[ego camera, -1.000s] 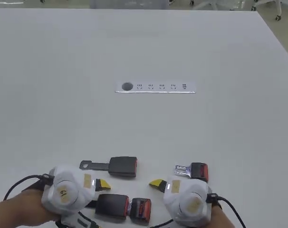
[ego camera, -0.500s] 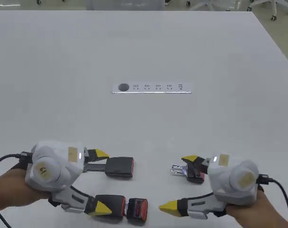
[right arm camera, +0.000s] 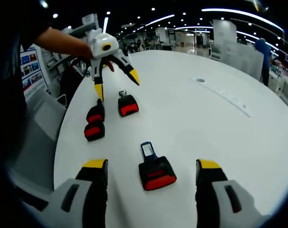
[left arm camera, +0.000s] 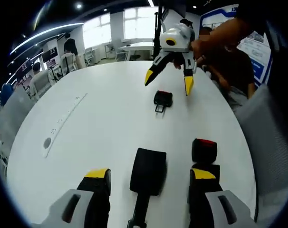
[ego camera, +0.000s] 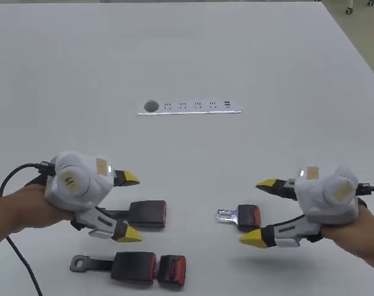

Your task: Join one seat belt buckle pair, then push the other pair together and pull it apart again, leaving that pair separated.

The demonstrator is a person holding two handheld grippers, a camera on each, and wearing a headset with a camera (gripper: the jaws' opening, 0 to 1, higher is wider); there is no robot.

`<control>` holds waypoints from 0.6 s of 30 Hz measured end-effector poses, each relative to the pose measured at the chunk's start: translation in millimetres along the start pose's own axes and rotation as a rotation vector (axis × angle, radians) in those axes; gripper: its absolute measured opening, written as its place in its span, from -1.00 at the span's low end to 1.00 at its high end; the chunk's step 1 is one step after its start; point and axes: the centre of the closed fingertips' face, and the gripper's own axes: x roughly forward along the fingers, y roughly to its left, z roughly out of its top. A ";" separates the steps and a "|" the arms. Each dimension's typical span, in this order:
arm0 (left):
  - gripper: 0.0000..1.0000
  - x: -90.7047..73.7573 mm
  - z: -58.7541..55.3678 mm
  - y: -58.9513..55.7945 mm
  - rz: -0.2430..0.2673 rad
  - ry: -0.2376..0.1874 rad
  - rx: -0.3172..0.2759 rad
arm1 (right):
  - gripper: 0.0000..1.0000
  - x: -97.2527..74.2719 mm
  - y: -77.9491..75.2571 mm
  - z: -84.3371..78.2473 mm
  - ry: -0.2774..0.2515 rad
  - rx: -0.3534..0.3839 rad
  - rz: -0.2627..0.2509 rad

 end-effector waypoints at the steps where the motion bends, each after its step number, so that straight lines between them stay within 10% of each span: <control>1: 0.36 2.6 -2.7 0.3 -0.007 0.007 -0.006 | 0.53 1.8 0.3 -3.4 0.000 0.009 0.020; 18: 0.00 23.6 -19.7 1.6 -0.061 0.021 0.021 | 0.18 14.3 1.5 -32.4 0.119 -0.086 0.094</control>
